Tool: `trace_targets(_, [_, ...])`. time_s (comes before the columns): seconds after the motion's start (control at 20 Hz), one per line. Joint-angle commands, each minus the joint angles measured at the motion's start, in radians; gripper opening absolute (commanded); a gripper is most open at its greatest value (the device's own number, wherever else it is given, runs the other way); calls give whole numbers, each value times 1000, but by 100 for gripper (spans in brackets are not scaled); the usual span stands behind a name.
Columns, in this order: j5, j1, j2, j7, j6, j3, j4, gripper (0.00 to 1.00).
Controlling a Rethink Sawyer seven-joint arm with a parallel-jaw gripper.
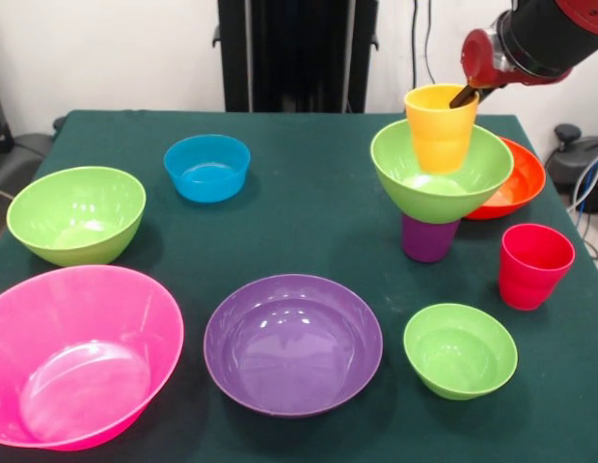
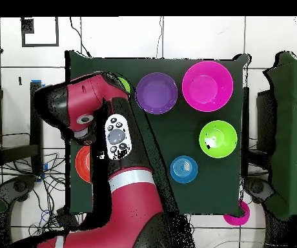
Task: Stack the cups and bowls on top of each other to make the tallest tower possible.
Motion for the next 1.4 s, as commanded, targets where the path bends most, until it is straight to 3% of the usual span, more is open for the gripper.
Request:
trace_targets(0.05, [-9,16,34,167,-134,-13,6,0])
trace_targets(0.85, [-13,48,81,168,-182,-71,-8,0])
trace_targets(1.4, [68,64,75,184,-155,-84,-1,0])
